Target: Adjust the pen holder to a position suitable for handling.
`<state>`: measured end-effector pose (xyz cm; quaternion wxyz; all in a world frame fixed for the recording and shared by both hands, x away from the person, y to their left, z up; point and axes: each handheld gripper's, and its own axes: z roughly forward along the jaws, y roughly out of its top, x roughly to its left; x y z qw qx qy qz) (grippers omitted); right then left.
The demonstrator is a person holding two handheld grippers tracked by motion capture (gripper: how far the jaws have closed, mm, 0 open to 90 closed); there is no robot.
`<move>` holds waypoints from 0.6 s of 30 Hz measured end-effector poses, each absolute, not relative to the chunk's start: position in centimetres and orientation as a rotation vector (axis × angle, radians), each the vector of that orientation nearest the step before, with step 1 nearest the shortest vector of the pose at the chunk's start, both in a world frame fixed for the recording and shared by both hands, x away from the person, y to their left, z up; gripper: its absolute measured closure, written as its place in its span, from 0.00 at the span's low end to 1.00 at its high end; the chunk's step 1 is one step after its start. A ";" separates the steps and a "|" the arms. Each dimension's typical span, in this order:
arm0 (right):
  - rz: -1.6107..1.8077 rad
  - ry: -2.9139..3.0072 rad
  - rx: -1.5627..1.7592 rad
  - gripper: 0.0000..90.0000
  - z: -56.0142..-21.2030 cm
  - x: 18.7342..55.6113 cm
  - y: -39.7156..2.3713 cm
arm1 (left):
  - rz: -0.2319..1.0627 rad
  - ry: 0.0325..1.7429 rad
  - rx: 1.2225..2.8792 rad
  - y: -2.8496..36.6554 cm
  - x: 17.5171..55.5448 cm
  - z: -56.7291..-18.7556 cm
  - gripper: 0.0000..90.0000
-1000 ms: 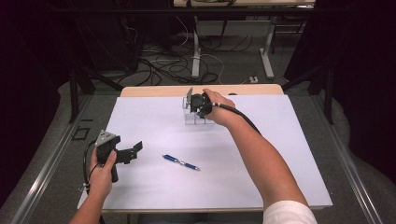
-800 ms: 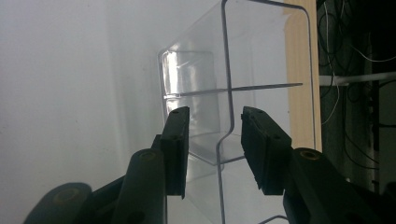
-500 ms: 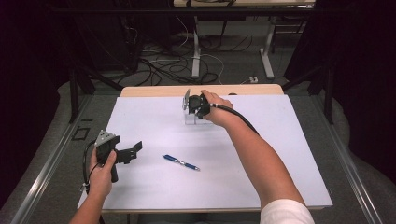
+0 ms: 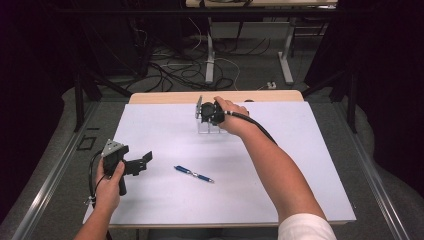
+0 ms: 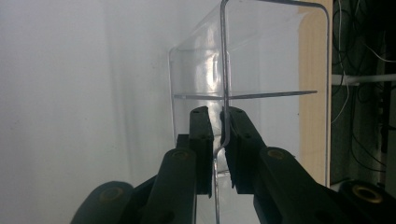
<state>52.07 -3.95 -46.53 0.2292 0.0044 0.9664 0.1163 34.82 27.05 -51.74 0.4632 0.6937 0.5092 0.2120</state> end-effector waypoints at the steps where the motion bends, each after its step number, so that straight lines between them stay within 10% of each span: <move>1: 0.316 2.661 0.006 0.91 -46.5 52.0 -3.9 | 0.522 1.249 1.707 27.0 34.8 -51.7 0.00; 18: 0.282 2.719 -0.054 0.99 -46.5 51.1 -3.7 | 0.526 1.254 1.697 27.0 34.9 -51.7 0.00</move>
